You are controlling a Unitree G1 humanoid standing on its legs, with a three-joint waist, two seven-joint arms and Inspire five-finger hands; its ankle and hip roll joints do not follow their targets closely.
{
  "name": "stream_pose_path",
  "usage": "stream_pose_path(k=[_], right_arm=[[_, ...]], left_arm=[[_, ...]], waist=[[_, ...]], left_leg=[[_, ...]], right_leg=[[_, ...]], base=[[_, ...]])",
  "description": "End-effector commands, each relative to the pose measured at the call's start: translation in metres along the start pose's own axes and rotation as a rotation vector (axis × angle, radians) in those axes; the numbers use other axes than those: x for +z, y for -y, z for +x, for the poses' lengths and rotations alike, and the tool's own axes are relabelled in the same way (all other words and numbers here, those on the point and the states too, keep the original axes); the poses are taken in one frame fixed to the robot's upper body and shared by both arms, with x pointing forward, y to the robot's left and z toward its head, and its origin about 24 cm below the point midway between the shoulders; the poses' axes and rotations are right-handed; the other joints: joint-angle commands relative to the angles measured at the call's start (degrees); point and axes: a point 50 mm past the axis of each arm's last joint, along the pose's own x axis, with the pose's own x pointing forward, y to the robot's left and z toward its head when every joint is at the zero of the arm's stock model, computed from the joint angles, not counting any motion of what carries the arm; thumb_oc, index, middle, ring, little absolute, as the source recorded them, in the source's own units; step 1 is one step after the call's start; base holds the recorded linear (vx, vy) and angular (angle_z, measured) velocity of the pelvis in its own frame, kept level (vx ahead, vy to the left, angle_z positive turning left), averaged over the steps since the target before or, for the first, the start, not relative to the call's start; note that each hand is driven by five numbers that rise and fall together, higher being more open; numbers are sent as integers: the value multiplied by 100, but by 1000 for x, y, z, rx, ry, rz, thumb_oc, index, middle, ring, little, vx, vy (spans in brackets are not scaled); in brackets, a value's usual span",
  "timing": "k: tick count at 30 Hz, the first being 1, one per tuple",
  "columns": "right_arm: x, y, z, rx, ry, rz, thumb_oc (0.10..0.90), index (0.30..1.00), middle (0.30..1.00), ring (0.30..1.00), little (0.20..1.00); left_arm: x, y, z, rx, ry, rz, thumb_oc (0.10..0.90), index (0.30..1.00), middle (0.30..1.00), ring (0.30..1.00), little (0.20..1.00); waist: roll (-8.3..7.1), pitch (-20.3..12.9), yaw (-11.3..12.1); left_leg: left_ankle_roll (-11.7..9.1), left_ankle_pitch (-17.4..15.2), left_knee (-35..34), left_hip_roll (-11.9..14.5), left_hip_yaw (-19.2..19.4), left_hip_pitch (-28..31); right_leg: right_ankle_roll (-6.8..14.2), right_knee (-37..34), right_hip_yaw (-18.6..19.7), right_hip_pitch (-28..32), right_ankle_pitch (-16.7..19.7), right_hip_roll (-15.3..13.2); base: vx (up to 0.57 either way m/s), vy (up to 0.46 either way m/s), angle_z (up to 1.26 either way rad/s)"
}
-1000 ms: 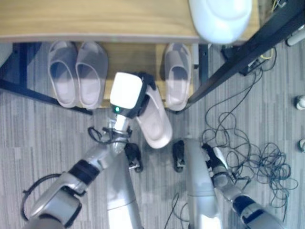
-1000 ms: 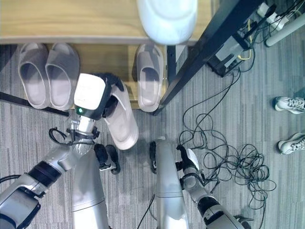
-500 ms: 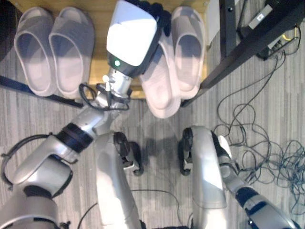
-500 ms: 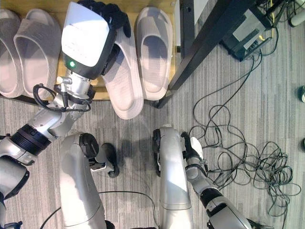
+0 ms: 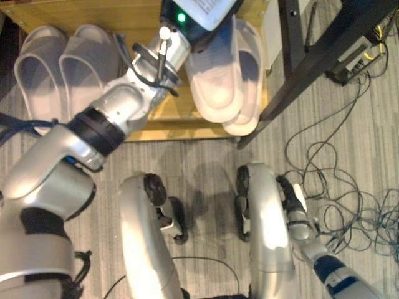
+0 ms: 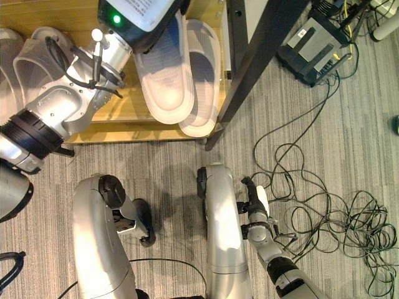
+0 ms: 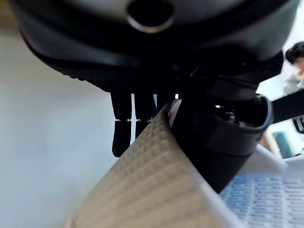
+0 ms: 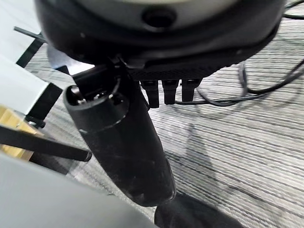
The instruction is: Arrange the slippers neatly on the shoe rack.
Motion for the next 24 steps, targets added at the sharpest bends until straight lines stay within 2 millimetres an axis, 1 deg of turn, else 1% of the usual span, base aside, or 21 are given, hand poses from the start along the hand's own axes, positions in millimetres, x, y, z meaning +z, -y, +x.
stream_pose_path(k=[1, 8, 11, 13, 22, 24], right_arm=[[16, 16, 6, -74, 66, 144, 800, 900, 900, 900, 900], [17, 19, 5, -81, 73, 174, 800, 900, 900, 900, 900], [18, 19, 6, -80, 73, 170, 800, 900, 900, 900, 900], [19, 17, 7, -72, 68, 155, 800, 900, 900, 900, 900], [24, 19, 12, -73, 68, 147, 800, 900, 900, 900, 900], [21, 18, 11, -74, 58, 134, 800, 900, 900, 900, 900]], left_arm=[[-33, -62, 45, 159, -71, 134, 400, 300, 300, 300, 300], [-41, -71, 48, 137, -101, 207, 400, 300, 300, 300, 300], [-42, -72, 48, 145, -116, 205, 400, 300, 300, 300, 300], [-42, -69, 45, 135, -149, 191, 400, 300, 300, 300, 300], [-28, -55, 37, 81, -100, 163, 400, 300, 300, 300, 300], [-29, -55, 32, 93, -113, 144, 400, 300, 300, 300, 300]], waist=[[-241, -169, -15], [-266, -169, 21], [-279, -169, 42], [-297, -169, 80], [-314, -169, 150], [-311, -169, 185]], left_leg=[[436, -924, -115, -449, -528, 674], [417, -919, -134, -465, -542, 674], [415, -921, -128, -488, -541, 674], [417, -924, -143, -525, -530, 674], [406, -910, -138, -583, -505, 674], [402, -912, -137, -589, -492, 674]], right_leg=[[-406, -463, 163, 243, 19, -267], [-427, -455, 160, 244, 15, -272], [-428, -451, 158, 244, 16, -276], [-445, -432, 160, 243, 3, -284], [-490, -367, 203, 243, -35, -296], [-493, -356, 197, 242, -44, -315]], base=[[0, 0, 0], [-4, 4, 0], [0, 0, 0], [0, 0, 0], [0, 0, 0], [0, 0, 0]])
